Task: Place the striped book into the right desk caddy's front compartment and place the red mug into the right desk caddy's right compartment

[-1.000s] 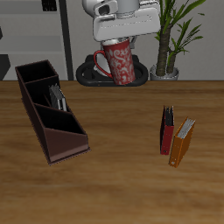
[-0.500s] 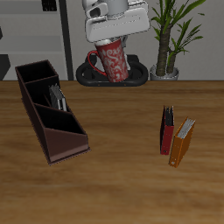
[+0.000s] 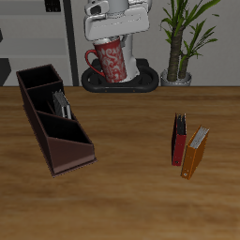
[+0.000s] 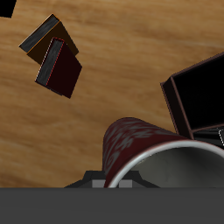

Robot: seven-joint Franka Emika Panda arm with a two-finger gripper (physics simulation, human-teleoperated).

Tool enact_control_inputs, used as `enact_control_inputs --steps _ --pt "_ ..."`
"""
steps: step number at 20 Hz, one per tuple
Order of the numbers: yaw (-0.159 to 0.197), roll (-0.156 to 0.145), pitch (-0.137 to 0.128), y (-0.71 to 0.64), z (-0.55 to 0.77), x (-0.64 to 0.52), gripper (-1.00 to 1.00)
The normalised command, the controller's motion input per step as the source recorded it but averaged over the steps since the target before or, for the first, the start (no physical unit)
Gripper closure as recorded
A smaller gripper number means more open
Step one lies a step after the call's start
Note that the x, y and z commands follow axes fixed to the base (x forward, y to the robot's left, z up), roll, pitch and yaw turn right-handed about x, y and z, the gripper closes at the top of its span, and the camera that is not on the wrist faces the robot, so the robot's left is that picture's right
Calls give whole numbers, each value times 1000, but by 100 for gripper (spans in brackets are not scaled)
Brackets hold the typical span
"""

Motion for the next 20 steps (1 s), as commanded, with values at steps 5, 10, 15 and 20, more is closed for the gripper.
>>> enact_control_inputs --steps 5,10,15,20 --pt "-11 -114 -88 -313 168 -292 100" --pt "-70 -60 20 -299 2 -133 100" --pt "-35 -27 -10 -246 -10 -149 100" --pt "-15 -20 -7 -159 12 -76 100"
